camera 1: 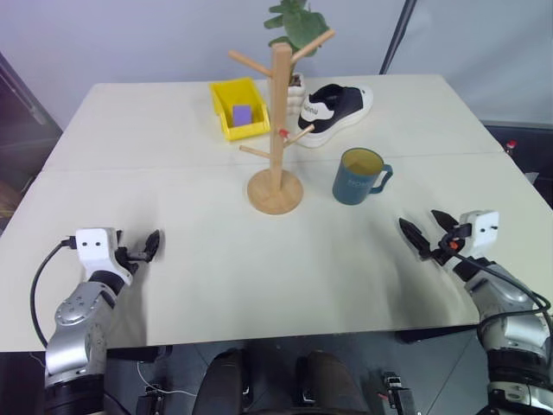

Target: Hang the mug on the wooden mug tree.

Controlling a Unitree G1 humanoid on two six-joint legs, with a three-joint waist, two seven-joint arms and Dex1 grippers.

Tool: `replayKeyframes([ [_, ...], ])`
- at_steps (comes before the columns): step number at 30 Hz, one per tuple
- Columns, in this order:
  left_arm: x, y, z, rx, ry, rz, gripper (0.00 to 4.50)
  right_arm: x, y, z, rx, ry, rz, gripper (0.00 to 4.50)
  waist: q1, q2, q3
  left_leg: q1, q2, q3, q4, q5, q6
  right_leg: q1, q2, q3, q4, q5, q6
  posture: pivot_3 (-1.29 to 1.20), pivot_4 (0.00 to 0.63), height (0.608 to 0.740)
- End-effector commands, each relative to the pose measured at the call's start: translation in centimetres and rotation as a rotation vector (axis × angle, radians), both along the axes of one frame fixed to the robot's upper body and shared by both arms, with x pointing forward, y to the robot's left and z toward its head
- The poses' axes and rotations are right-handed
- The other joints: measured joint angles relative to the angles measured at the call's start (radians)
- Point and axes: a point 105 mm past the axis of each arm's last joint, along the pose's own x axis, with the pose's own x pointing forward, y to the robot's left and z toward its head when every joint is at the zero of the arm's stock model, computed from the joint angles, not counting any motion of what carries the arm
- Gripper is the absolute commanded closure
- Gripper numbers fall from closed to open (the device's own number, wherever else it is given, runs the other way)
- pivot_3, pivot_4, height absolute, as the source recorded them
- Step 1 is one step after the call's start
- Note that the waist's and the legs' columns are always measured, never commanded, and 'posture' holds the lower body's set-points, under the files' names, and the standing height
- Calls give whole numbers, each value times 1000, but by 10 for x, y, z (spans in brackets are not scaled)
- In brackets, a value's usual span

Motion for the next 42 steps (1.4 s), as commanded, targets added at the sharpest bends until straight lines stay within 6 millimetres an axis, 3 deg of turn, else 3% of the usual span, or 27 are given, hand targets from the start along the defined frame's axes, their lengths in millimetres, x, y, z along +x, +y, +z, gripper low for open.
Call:
replayKeyframes([
  [1,-1,3,14,25,-50,5,0,1,4,14,-5,-56,16,43,0,0,0,0,0,0,0,0,0,0,0,0,0,0,0,0,150,740],
  [5,-1,0,14,22,-59,-5,0,2,5,14,-2,-58,18,43,0,0,0,0,0,0,0,0,0,0,0,0,0,0,0,0,150,740],
  [12,-1,-22,21,17,-112,-102,0,3,6,8,-3,-53,-16,43,0,0,0,0,0,0,0,0,0,0,0,0,0,0,0,0,150,740],
  [25,-4,-113,31,54,-159,-501,0,5,17,-1,7,-46,-28,43,0,0,0,-1,0,0,-1,0,0,-1,0,0,0,0,0,0,150,740],
  [34,-31,-182,44,73,-209,-887,0,17,23,5,-5,-89,-69,43,-1,1,0,-1,0,0,0,0,0,0,0,0,0,0,0,0,150,740],
  [42,-33,-209,53,118,-244,-1031,0,40,24,11,7,-122,-147,43,-1,2,0,-1,-1,1,0,0,0,0,0,0,0,0,0,0,150,740],
])
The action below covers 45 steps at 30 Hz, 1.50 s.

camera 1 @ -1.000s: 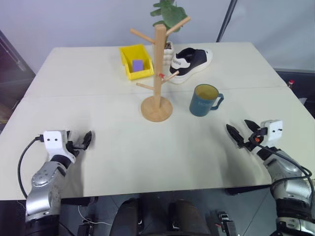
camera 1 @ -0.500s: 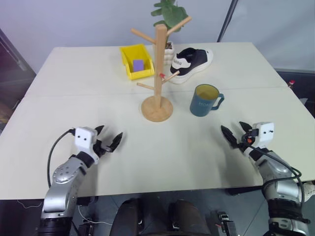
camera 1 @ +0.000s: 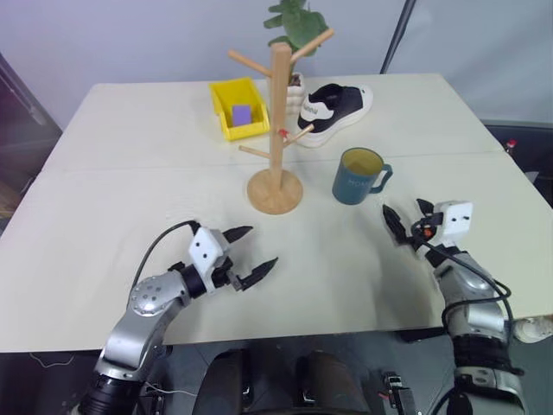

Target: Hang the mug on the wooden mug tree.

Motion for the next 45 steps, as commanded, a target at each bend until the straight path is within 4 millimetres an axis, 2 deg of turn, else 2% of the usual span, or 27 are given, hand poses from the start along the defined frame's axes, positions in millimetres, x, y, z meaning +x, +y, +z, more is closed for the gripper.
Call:
replayKeyframes([
  [1,-2,-9,15,-15,-63,-40,0,8,-3,7,-26,-37,-25,43,0,0,0,0,0,0,0,0,0,0,0,0,0,0,0,0,150,740],
  [8,1,-12,19,-11,-83,-41,0,26,-6,5,-39,-41,-41,43,-1,0,0,0,0,0,1,0,0,0,2,0,1,0,0,0,150,740],
  [13,6,-7,21,-5,-91,-23,0,37,-6,12,-42,-62,-38,43,-3,0,0,0,0,0,1,0,0,0,2,0,1,0,1,0,150,740],
  [25,9,-8,27,-12,-113,-19,0,56,12,23,-52,-72,19,43,-2,0,0,0,0,1,1,0,0,1,2,0,1,0,1,0,150,740],
  [28,10,-7,28,-11,-116,-16,0,57,19,23,-42,-66,60,866,-3,0,0,0,0,1,1,0,0,1,2,0,1,0,1,0,150,740],
  [35,13,-5,31,-19,-123,-4,0,53,35,28,-1,-93,143,4433,-3,0,0,0,0,1,1,0,0,1,2,0,2,0,1,0,150,740],
  [40,14,-1,29,-25,-114,20,0,44,43,36,-20,-124,181,4480,-1,0,0,0,0,1,1,0,0,1,2,0,2,0,1,0,150,740],
  [42,14,2,28,-26,-111,38,0,37,48,43,-101,-149,205,4480,-1,0,0,0,0,0,1,0,0,1,2,0,2,0,1,0,150,740],
  [45,17,12,27,-12,-118,77,0,16,65,68,-297,-234,321,4480,0,1,1,0,0,0,1,0,0,0,2,0,2,0,1,0,150,740],
])
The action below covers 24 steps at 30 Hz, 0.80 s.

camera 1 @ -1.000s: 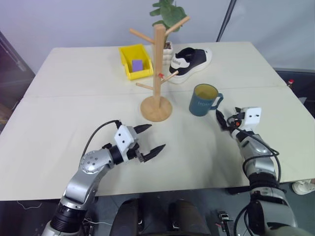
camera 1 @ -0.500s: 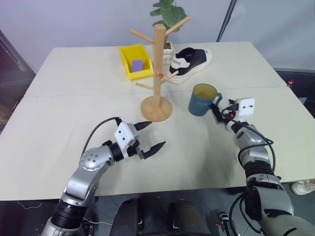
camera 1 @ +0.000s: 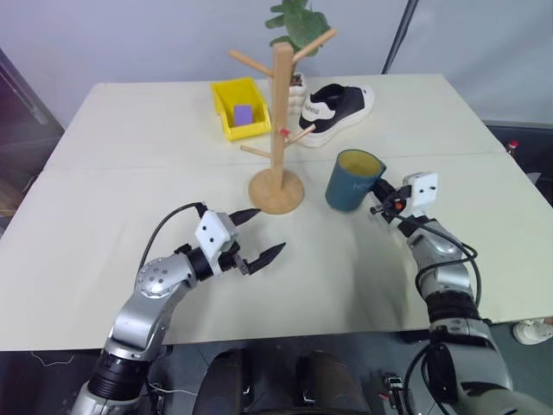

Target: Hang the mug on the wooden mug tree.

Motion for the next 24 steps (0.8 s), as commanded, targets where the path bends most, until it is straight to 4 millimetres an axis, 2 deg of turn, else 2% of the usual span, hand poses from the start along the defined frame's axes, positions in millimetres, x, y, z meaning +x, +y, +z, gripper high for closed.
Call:
replayKeyframes([
  [1,4,16,12,-3,-59,59,0,-26,26,53,-246,-190,165,4480,1,1,1,0,0,0,0,0,0,0,0,0,0,0,0,0,150,740],
  [4,9,26,14,4,-65,80,0,-48,46,75,-415,-250,276,4480,-2,2,2,0,0,0,0,0,0,0,0,0,0,0,0,0,150,740],
  [6,11,31,15,11,-67,86,0,-57,60,94,-466,-285,309,4480,-3,2,2,1,1,0,0,0,0,0,0,0,0,0,0,0,150,740],
  [8,16,36,17,23,-77,94,0,-66,83,111,-502,-312,344,4480,-3,2,2,1,1,0,0,0,0,0,0,0,0,0,0,0,150,740],
  [13,23,48,22,32,-96,115,0,-73,120,131,-537,-331,306,4480,2,2,2,0,1,-1,0,0,-1,-1,0,0,0,0,0,0,150,740],
  [17,25,55,25,37,-111,121,0,-70,132,134,-627,-328,281,4480,3,1,2,-1,0,-1,0,0,0,-2,-1,0,-1,0,0,0,150,740],
  [24,12,57,49,-48,-126,57,0,-59,133,140,-683,-321,218,4480,-3,1,2,-7,0,-1,0,0,0,-8,-2,0,0,0,-1,0,150,740],
])
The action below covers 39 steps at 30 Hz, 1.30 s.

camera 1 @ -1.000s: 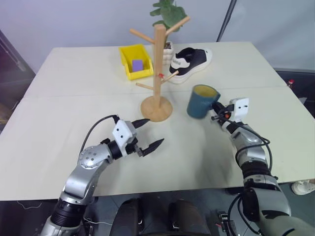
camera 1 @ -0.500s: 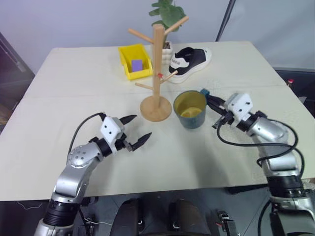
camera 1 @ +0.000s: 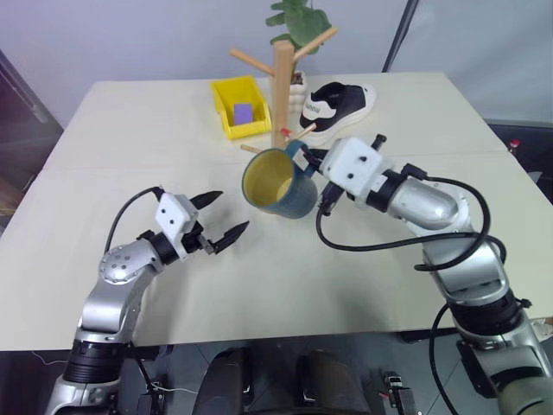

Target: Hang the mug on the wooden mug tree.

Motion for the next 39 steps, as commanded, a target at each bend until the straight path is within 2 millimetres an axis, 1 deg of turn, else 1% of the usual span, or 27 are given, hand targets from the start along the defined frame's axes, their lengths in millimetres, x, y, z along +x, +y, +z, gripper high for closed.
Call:
replayKeyframes([
  [1,-12,-1,26,-42,-46,-67,0,0,3,22,3,-92,-10,4480,-3,0,0,0,0,0,0,0,0,0,0,0,0,0,0,0,150,740],
  [3,-18,-1,32,-51,-32,-98,0,2,7,27,-2,-106,-9,4480,-4,0,0,0,0,0,0,0,0,0,0,0,0,0,0,0,150,740],
  [8,-23,3,45,-60,-21,-124,0,7,16,32,-3,-110,0,4480,-3,0,0,0,0,0,1,0,0,0,1,0,0,0,0,0,150,740],
  [15,-24,5,65,-81,-56,-129,0,14,20,26,-30,-100,-26,4480,-1,0,0,-1,0,0,1,0,0,0,1,-1,0,0,0,0,150,740],
  [21,-25,4,67,-78,-56,-133,0,21,18,25,-35,-104,-71,4480,-2,0,0,-1,0,0,1,0,0,0,2,0,1,0,0,0,150,740],
  [34,-22,2,67,-84,-64,-134,0,32,17,20,-56,-92,-109,4480,-3,0,0,-1,0,1,1,0,0,0,2,0,1,0,0,0,150,740],
  [35,-22,2,67,-84,-65,-132,0,32,18,21,-55,-96,-108,3849,-2,0,0,-1,0,1,1,0,0,0,2,0,1,0,0,0,150,740],
  [36,-22,3,67,-84,-66,-130,0,32,18,22,-55,-103,-106,3525,-2,0,0,-1,0,1,1,0,0,0,2,0,1,0,0,0,150,740],
  [38,-22,3,67,-85,-66,-126,0,32,19,25,-57,-126,-102,2577,-2,0,0,-1,0,1,2,0,0,0,2,0,1,0,0,0,150,740],
  [39,-22,3,67,-85,-67,-124,0,31,19,27,-63,-138,-95,2009,-2,0,0,-1,0,1,2,0,0,0,2,0,1,0,0,0,150,740],
])
